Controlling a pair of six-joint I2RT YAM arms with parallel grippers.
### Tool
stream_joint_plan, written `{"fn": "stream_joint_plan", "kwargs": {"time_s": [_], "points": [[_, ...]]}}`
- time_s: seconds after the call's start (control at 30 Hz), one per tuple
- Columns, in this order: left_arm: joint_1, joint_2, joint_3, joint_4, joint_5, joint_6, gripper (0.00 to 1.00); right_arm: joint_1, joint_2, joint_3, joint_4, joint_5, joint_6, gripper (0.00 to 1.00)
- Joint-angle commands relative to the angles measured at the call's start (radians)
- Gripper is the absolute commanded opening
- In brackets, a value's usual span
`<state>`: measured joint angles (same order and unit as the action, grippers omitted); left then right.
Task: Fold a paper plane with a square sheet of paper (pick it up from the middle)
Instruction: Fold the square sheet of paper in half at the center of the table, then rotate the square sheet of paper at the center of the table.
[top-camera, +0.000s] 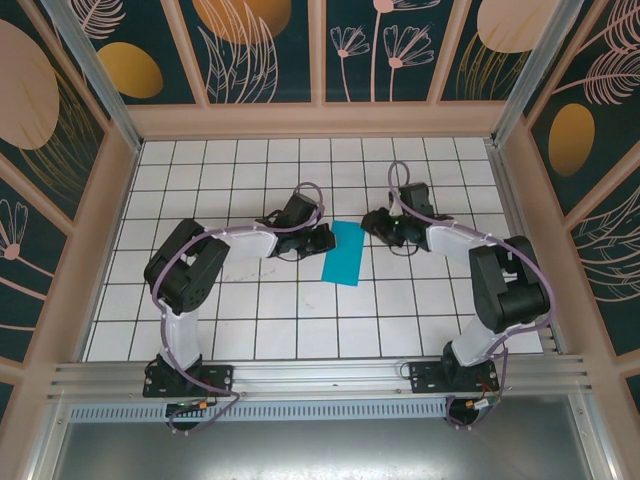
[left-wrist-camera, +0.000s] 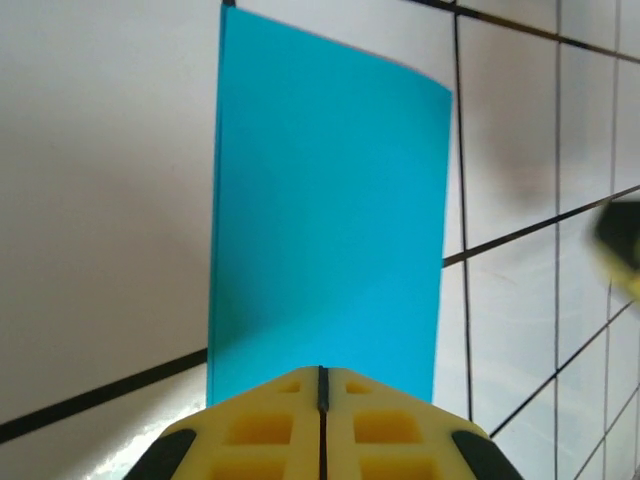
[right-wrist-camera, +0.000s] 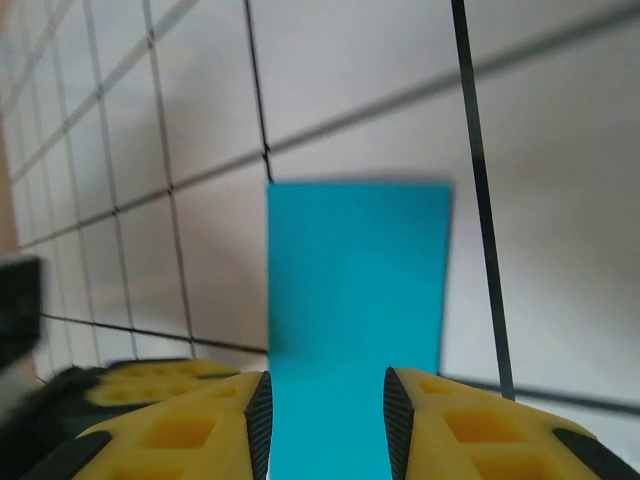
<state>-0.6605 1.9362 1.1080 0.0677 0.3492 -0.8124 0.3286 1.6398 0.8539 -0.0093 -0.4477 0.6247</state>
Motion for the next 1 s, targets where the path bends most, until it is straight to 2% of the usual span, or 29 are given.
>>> {"fn": "stream_joint_plan", "kwargs": {"time_s": [0.0, 0.07, 0.27, 0.47, 0.83, 0.97], "points": [[-0.005, -0.077, -0.038, 0.012, -0.070, -0.005, 0.08, 0.031, 0.014, -0.019, 0.002, 0.028, 0.020, 0.36], [-0.004, -0.110, -0.068, 0.017, -0.125, -0.014, 0.09, 0.036, 0.038, -0.014, 0.000, 0.031, 0.026, 0.33], [-0.005, -0.175, -0.129, 0.044, -0.202, -0.033, 0.10, 0.047, 0.110, 0.020, 0.005, 0.026, 0.020, 0.32], [-0.004, -0.203, -0.167, 0.041, -0.239, -0.037, 0.10, 0.058, 0.162, 0.046, 0.022, -0.002, 0.015, 0.31], [-0.005, -0.211, -0.189, 0.044, -0.258, -0.046, 0.11, 0.070, 0.189, 0.098, -0.017, -0.039, -0.055, 0.27], [-0.004, -0.216, -0.202, 0.067, -0.239, -0.052, 0.11, 0.066, 0.142, 0.101, -0.055, 0.018, -0.065, 0.31]]}}
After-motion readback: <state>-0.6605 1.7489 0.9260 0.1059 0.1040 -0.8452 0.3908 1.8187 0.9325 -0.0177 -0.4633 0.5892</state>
